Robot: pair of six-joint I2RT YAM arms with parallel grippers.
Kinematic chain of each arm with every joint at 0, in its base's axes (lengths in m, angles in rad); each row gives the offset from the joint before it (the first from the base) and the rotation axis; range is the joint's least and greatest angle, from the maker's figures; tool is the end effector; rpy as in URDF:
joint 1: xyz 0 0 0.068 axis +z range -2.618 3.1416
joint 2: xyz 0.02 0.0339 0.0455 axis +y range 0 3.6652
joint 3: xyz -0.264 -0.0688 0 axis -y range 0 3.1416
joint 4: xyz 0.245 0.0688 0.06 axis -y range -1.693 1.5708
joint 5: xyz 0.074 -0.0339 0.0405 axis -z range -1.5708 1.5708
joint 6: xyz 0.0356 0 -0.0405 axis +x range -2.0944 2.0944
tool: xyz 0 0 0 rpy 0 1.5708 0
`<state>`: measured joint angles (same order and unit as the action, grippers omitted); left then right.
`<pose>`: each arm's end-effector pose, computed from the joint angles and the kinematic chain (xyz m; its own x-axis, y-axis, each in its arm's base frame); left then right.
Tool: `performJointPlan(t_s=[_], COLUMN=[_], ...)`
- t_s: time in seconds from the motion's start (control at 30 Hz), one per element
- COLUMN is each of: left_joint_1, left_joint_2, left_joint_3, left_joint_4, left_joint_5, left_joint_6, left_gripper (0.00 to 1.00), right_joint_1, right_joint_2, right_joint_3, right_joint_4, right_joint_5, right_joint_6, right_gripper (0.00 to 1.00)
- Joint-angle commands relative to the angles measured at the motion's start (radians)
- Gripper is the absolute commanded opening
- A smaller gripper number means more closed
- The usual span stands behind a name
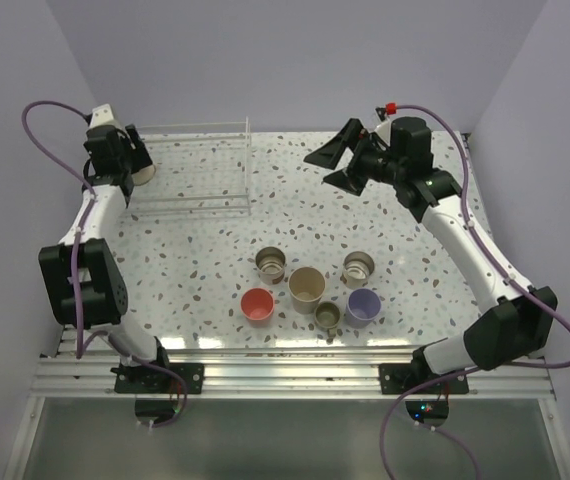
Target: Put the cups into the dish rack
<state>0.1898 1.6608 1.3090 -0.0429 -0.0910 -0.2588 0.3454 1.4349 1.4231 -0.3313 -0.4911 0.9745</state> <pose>0.3877 0.0778 0.3062 -0.2959 -0.3164 -0.9013 -0.3579 0.9115 -0.2025 0.3040 0.1272 0.3967 -0.7706 0.4982 -0.3976 -0.1404 0.4758 0.8683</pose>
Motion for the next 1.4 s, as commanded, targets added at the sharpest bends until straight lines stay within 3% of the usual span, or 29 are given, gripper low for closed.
performJointPlan(t_s=[0.0, 0.23, 0.47, 0.73, 1.0, 1.1, 1.13, 1.17, 1.37], left_joint_1=[0.003, 0.013, 0.033, 0.037, 0.042, 0.045, 0.046, 0.046, 0.053], left_joint_2=[0.028, 0.086, 0.117, 0.159, 0.154, 0.154, 0.152, 0.152, 0.136], left_joint_3=[-0.033, -0.068, -0.154, -0.186, -0.234, -0.238, -0.240, -0.241, -0.255], left_joint_4=[0.150, 0.228, 0.414, 0.472, 0.528, 0.528, 0.523, 0.522, 0.512], left_joint_5=[-0.113, -0.159, -0.164, -0.159, -0.128, -0.118, -0.118, -0.118, -0.122], left_joint_6=[0.069, 0.104, 0.105, 0.105, 0.102, 0.098, 0.092, 0.090, 0.081], left_gripper=[0.00, 0.00, 0.00, 0.02, 0.23, 0.45, 0.58, 0.61, 0.73], right_joint_1=[-0.003, -0.006, -0.020, -0.022, -0.022, -0.022, -0.023, -0.022, -0.022], right_joint_2=[0.018, 0.044, 0.047, 0.056, 0.070, 0.073, 0.073, 0.073, 0.062], right_joint_3=[0.045, 0.050, 0.031, 0.025, 0.031, 0.033, 0.030, 0.028, 0.014], right_joint_4=[-0.011, -0.012, -0.017, -0.022, -0.029, -0.034, -0.037, -0.038, -0.044], right_joint_5=[0.008, 0.011, 0.009, 0.006, 0.009, 0.008, 0.009, 0.009, 0.017], right_joint_6=[-0.059, -0.083, -0.089, -0.105, -0.122, -0.125, -0.123, -0.125, -0.131], right_gripper=[0.93, 0.92, 0.91, 0.91, 0.90, 0.90, 0.90, 0.90, 0.90])
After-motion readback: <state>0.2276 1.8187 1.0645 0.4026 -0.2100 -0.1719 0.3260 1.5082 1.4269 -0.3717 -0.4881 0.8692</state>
